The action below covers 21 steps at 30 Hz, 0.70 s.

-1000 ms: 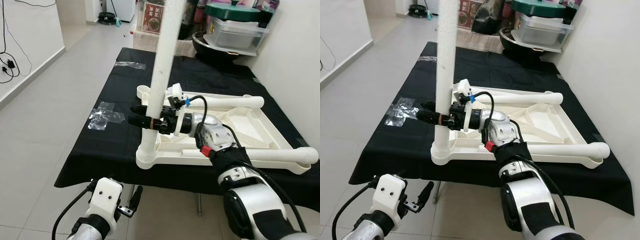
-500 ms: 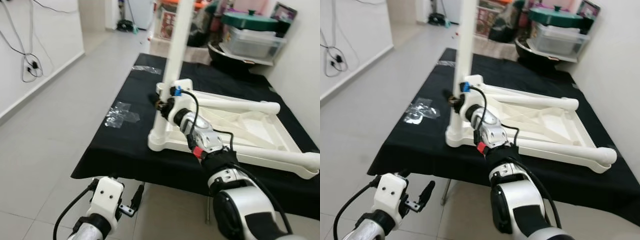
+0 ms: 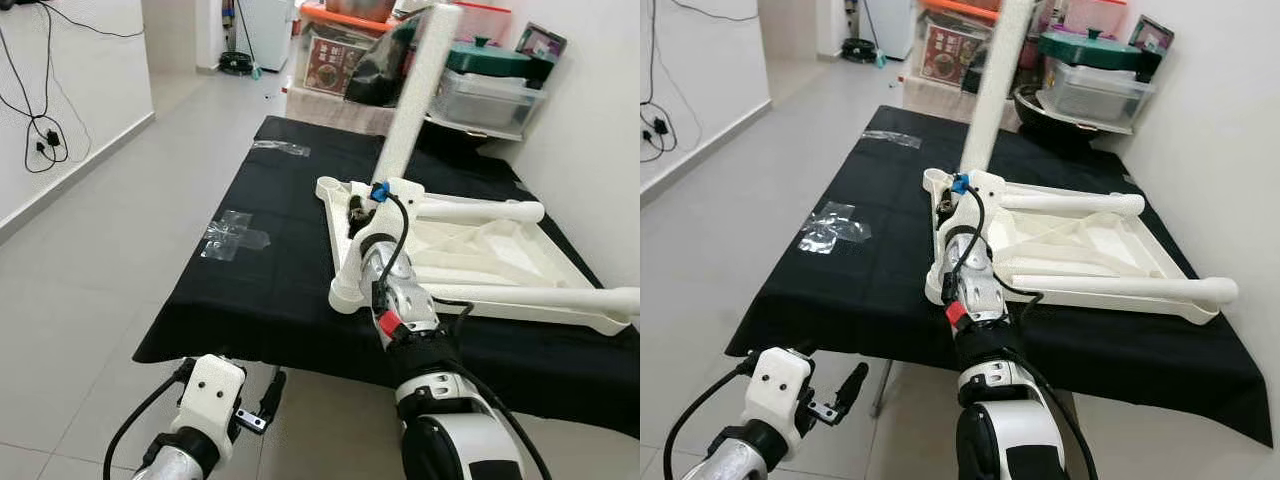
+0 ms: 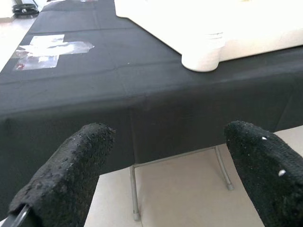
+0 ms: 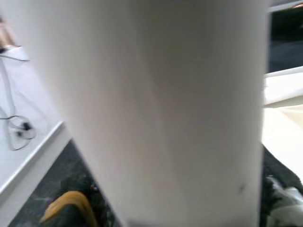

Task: Building children table

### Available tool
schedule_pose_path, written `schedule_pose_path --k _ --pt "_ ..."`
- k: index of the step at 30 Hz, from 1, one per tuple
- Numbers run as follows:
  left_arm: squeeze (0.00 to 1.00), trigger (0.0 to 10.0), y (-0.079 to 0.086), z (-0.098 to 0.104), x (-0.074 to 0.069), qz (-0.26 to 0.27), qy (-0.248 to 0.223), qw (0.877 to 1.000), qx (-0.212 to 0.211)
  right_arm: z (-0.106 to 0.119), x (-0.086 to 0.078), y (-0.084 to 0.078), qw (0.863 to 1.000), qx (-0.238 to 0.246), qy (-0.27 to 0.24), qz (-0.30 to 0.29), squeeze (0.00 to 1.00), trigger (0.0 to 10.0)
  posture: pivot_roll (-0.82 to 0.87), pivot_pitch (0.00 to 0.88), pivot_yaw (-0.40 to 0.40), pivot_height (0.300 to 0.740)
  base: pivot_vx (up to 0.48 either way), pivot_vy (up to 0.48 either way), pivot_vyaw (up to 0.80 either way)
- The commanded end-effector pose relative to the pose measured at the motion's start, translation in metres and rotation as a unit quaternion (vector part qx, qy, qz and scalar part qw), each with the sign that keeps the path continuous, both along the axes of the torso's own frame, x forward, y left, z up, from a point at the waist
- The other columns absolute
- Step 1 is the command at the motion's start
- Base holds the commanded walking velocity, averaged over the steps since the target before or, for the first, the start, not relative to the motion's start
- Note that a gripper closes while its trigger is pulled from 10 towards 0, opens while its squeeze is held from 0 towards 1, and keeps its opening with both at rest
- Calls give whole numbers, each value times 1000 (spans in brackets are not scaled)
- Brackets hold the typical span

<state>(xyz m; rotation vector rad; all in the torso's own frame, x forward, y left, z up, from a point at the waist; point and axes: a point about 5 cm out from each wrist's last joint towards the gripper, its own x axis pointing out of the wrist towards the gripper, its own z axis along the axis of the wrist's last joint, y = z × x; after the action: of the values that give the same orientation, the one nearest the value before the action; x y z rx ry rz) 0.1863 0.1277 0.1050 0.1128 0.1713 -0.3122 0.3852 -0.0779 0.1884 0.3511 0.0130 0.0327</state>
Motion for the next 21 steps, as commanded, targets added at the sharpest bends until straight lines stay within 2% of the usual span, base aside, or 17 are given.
schedule_pose_path --k 1,2,4,5,6,7,8,9,10,11,13,15,17,18,19,20,21 --pt "0 10000 -2 -3 -1 -4 8 1000 0 5 0 13 998 23 -19 49 0 10000 133 46 -153 740 0 0 0" --pt "0 10000 -2 -3 -1 -4 8 1000 0 5 0 13 998 23 -19 49 0 10000 133 46 -153 740 0 0 0" --pt "0 10000 -3 -3 -1 -5 8 1000 0 10 -1 14 990 33 -47 129 0 10000 134 45 -152 740 0 0 0" --pt "0 10000 -3 -3 -1 -5 8 1000 0 10 -1 14 990 33 -47 129 0 10000 134 45 -152 740 0 0 0" --pt "0 10000 -3 -4 0 -5 8 1000 0 12 -1 12 979 18 -63 193 0 10000 134 44 -156 740 0 0 0" --pt "0 10000 -3 -4 0 -5 8 1000 0 12 -1 12 979 18 -63 193 0 10000 134 44 -156 740 0 0 0" --pt "0 10000 -3 -4 0 -5 8 1000 0 12 -3 9 963 -1 -71 259 0 10000 132 44 -154 740 0 0 0" --pt "0 10000 -3 -4 0 -5 8 1000 0 13 -6 5 935 -10 -77 346 0 10000 131 44 -153 740 0 0 0" --pt "0 10000 -3 -4 1 -5 7 1000 0 13 -9 2 914 -15 -79 397 0 10000 132 43 -153 740 0 0 0" --pt "0 10000 -3 -4 1 -6 7 1000 0 14 -10 0 902 -13 -79 424 0 10000 132 43 -153 740 0 0 0" --pt "0 10000 -3 -4 1 -6 7 1000 0 15 -11 -1 897 -11 -80 435 0 10000 132 43 -153 740 0 0 0" --pt "0 10000 -3 -4 1 -5 7 1000 0 18 -13 -2 870 -25 -84 486 0 10000 135 43 -155 740 0 0 0" --pt "0 10000 -3 -4 1 -5 7 1000 0 18 -13 -2 870 -25 -84 486 0 10000 135 43 -155 740 0 0 0" --pt "0 10000 -3 -3 1 -4 7 1000 1 20 -13 -1 853 -34 -88 513 0 10000 141 44 -161 740 0 0 0" --pt "0 10000 -3 -3 1 -4 6 1000 1 21 -13 0 842 -39 -90 530 0 10000 141 44 -161 740 0 0 0" --pt "0 10000 -3 -3 1 -4 6 1000 1 21 -13 0 842 -39 -90 530 0 10000 141 44 -161 740 0 0 0" --pt "0 10000 -3 -3 0 -4 6 1000 2 22 -12 3 828 -49 -91 551 0 10000 149 49 -166 740 0 0 0"
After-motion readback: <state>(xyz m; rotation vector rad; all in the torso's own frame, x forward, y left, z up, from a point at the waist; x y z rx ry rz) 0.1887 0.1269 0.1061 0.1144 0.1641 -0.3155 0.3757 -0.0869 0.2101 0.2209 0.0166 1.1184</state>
